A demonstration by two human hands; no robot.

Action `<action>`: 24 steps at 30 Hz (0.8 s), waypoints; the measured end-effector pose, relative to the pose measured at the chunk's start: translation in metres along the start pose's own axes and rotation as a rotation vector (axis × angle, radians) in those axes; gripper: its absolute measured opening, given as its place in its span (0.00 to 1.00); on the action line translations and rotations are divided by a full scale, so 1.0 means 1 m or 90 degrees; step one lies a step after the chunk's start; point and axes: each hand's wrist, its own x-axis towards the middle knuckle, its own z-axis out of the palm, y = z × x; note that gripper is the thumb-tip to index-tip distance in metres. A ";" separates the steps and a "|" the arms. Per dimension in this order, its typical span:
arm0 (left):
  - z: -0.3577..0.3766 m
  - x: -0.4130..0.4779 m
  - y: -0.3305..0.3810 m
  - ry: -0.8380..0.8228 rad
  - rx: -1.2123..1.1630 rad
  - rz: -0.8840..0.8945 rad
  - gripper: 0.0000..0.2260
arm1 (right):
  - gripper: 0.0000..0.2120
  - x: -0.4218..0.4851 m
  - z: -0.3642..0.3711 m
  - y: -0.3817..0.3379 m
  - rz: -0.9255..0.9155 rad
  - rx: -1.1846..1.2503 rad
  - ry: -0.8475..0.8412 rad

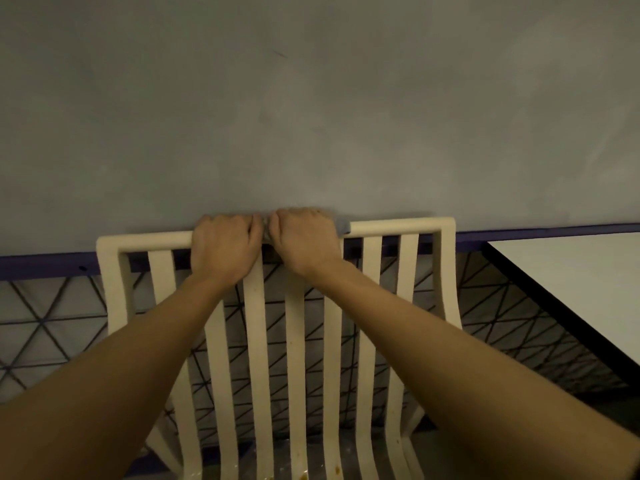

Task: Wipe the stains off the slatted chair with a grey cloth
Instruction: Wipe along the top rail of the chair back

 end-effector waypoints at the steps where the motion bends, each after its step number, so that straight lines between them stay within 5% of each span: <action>1: 0.002 0.001 -0.004 0.000 0.006 -0.005 0.15 | 0.14 -0.004 0.005 0.007 -0.017 0.059 0.062; 6: 0.009 0.003 -0.003 -0.008 -0.014 -0.027 0.20 | 0.16 -0.026 0.013 0.061 -0.077 0.102 -0.027; 13: -0.001 0.008 0.006 -0.066 0.036 0.023 0.05 | 0.16 -0.055 -0.015 0.117 0.008 0.131 -0.054; 20: 0.007 0.016 0.039 -0.023 -0.111 -0.102 0.17 | 0.02 -0.043 -0.028 0.098 0.110 -0.074 -0.216; 24: 0.003 0.018 0.047 -0.017 -0.206 -0.144 0.17 | 0.06 -0.028 -0.017 0.053 0.076 -0.107 -0.170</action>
